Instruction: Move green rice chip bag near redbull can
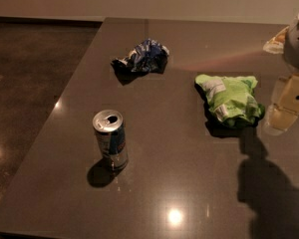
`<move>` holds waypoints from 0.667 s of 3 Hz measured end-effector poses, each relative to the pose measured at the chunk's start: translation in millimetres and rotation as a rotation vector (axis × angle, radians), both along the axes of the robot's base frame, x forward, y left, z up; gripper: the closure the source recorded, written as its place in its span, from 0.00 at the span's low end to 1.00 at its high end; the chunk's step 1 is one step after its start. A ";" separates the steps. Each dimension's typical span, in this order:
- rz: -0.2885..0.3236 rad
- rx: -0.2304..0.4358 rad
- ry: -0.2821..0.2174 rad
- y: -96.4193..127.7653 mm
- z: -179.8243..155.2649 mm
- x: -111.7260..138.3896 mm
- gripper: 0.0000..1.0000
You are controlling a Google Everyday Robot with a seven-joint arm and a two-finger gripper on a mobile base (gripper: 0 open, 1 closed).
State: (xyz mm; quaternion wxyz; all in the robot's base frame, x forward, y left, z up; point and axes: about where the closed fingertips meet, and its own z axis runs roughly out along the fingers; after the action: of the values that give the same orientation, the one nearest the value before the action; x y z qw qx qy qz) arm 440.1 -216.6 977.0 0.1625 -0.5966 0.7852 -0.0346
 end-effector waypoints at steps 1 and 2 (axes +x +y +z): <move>-0.068 0.007 0.018 -1.2 -9.9 10.6 0.00; -0.189 0.045 0.037 -3.3 -37.2 31.1 0.00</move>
Offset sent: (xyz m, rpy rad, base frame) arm 0.0569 -0.0072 -0.0699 0.0926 0.0549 -0.3365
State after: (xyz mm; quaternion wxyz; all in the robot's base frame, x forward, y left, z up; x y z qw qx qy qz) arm 471.2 -219.9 939.8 0.1570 -0.5168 0.8413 -0.0211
